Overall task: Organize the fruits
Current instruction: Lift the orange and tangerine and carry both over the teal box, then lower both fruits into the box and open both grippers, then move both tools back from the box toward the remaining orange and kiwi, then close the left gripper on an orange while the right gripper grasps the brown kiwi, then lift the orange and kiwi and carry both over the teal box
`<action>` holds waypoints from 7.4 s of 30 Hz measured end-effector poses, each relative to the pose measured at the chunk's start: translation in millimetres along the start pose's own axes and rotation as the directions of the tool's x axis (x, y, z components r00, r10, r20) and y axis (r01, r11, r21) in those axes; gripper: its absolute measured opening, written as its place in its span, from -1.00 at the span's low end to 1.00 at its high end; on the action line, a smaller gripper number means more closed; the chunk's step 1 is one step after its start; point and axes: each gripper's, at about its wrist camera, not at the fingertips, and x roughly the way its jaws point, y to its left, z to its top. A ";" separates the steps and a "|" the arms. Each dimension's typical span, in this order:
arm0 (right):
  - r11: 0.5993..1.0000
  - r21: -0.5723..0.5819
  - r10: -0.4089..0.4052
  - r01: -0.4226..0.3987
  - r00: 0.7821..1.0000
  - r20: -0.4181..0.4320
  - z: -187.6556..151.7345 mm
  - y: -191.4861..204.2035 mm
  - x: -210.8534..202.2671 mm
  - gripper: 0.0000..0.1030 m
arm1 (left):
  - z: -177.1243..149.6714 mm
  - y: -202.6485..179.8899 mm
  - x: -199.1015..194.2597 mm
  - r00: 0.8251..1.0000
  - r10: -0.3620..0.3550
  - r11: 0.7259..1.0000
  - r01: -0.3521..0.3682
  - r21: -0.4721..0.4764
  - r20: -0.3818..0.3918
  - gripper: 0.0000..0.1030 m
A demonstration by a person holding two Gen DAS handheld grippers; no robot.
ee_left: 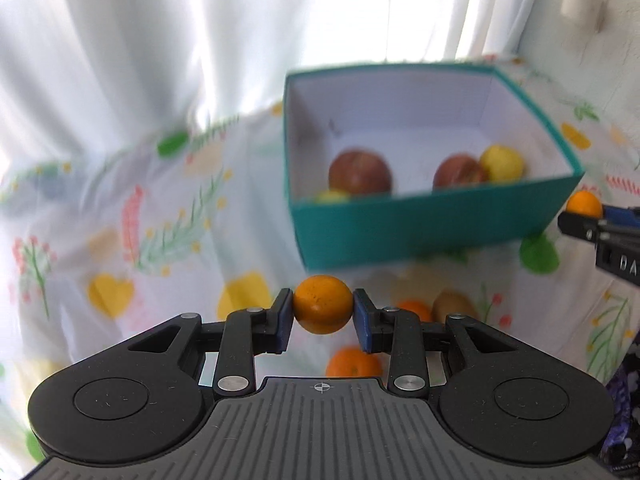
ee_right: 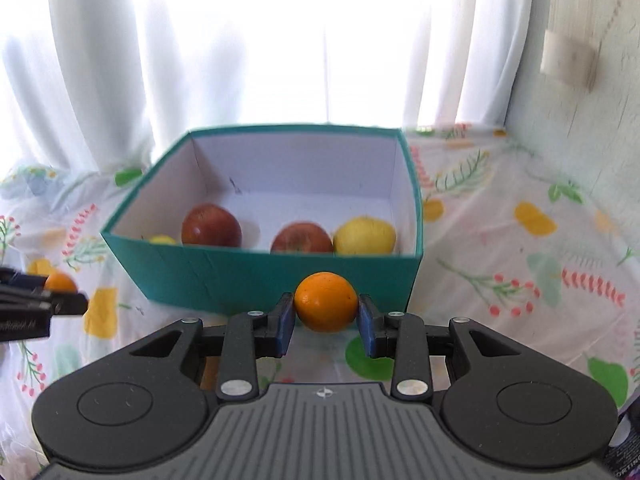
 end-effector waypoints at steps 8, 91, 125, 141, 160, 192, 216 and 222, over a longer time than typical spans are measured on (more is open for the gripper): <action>1.000 -0.001 0.002 -0.002 0.999 0.042 19.1 -1.1 -15.0 -0.37 | 36.4 -11.6 -11.7 0.999 -0.005 0.999 0.002 0.048 0.052 -0.31; 1.000 -0.013 -0.022 0.022 1.000 0.021 73.0 -10.1 40.4 0.79 | 100.6 -18.6 59.8 0.997 0.063 0.998 -0.063 -0.005 -0.034 0.39; 0.998 -0.001 0.058 -0.058 0.994 -0.087 -59.6 36.7 -5.7 1.00 | -49.7 18.4 33.1 0.993 -0.006 1.000 0.003 -0.029 -0.121 0.75; 0.988 -0.077 0.122 -0.134 0.982 -0.144 -64.9 56.5 12.2 0.95 | -63.4 16.7 51.7 0.982 -0.077 0.997 0.078 -0.003 -0.175 0.74; 0.983 -0.095 0.131 -0.157 0.962 -0.241 -57.9 67.7 55.2 0.50 | -60.0 15.7 76.8 0.966 -0.134 0.991 0.134 -0.016 -0.220 0.54; 0.969 -0.110 0.176 -0.222 0.928 -0.329 -54.1 77.1 79.6 -0.17 | -55.6 10.5 81.1 0.950 -0.223 0.971 0.237 0.038 -0.220 -0.04; 0.991 -0.086 0.085 -0.106 0.972 -0.220 -54.3 55.1 39.4 -0.19 | -57.7 -5.7 59.8 0.964 -0.181 0.977 0.200 0.080 -0.195 -0.06; 0.995 -0.063 0.068 -0.078 0.986 -0.153 -41.6 41.9 22.4 -0.19 | -43.5 -10.5 45.4 0.976 -0.155 0.981 0.170 0.090 -0.153 -0.06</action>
